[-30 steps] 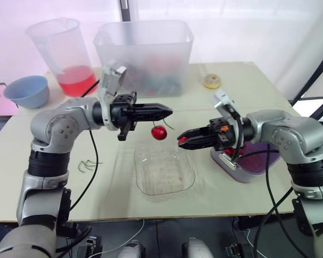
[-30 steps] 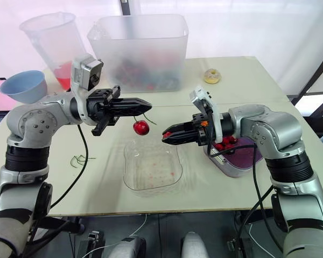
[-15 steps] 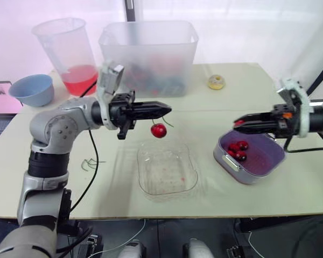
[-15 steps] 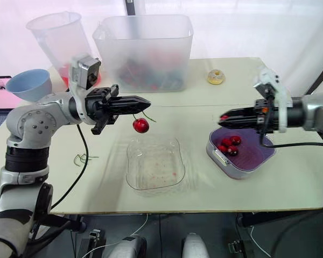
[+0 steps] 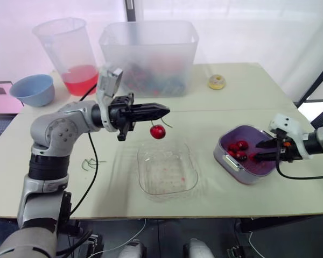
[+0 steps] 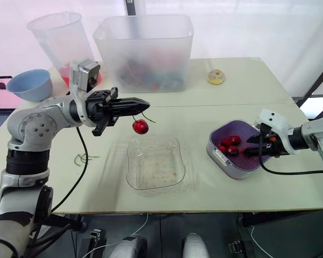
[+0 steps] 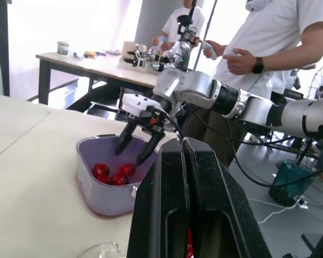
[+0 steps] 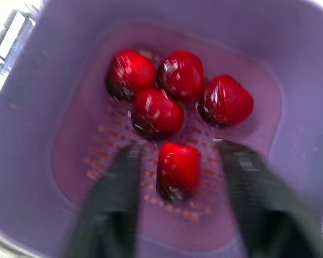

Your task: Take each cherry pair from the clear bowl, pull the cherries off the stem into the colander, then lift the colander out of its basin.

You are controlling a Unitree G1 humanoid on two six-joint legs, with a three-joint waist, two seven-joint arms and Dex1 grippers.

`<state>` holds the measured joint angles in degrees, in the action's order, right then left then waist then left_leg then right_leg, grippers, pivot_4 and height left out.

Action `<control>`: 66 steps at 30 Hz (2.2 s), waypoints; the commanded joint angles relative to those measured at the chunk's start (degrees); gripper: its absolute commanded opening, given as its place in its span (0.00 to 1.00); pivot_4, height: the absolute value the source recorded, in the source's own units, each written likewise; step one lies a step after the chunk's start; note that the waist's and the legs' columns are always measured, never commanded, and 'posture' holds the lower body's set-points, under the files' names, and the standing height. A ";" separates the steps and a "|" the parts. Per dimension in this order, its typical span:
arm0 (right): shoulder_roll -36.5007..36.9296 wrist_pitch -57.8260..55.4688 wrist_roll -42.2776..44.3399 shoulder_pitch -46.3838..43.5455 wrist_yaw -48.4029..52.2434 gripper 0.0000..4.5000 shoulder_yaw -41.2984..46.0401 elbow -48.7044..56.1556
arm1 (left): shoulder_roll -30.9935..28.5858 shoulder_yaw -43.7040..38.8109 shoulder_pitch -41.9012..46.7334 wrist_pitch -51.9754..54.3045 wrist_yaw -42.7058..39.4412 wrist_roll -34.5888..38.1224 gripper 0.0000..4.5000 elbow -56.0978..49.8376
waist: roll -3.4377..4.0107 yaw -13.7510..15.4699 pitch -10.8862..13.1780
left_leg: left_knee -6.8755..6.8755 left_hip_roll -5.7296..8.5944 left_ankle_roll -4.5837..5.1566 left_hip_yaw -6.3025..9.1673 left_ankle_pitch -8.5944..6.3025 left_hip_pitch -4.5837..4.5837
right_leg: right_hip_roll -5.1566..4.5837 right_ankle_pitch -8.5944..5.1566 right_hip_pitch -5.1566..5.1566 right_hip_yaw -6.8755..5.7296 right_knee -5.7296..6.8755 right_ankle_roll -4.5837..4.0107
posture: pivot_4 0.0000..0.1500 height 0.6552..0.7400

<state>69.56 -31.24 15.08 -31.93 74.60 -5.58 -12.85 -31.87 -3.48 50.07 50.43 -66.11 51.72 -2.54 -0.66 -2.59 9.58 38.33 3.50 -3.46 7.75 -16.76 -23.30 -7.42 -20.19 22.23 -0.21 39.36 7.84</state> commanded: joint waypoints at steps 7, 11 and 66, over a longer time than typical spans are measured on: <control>0.19 -15.68 14.14 -7.23 2.59 0.99 12.25 10.29 | 0.88 -1.87 1.39 -0.84 1.29 1.28 0.00 -1.62 | 0.02 -0.08 0.01 | 0.00 -0.01 0.00 0.00 0.00 0.00 | 0.00 0.00 0.01 0.00 0.00 0.00 | 1.00 1.00; -4.69 -32.63 32.48 -9.19 0.35 0.99 20.32 21.31 | 1.48 -2.04 1.86 -0.44 1.84 1.71 0.00 -1.69 | 0.00 0.07 0.02 | -0.01 -0.16 0.00 0.02 0.00 0.01 | 0.16 0.00 -0.08 -0.04 -0.05 0.00 | 1.00 1.00; -41.72 -36.72 46.99 -13.36 -34.83 0.15 9.37 31.71 | 2.04 -1.12 2.78 0.55 2.17 2.62 0.00 -2.02 | 0.01 -0.15 0.01 | 0.41 -0.10 0.04 0.33 -0.03 -0.07 | 0.09 0.00 -0.17 -0.10 0.07 -0.01 | 1.00 1.00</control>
<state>27.31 -68.32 61.58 -45.52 39.38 4.08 17.62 -29.28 -3.79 51.41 51.92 -63.55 54.24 -3.48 -0.66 -2.74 9.59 38.74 3.40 -3.41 8.08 -16.79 -23.37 -7.34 -20.19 22.06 -0.31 39.42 7.83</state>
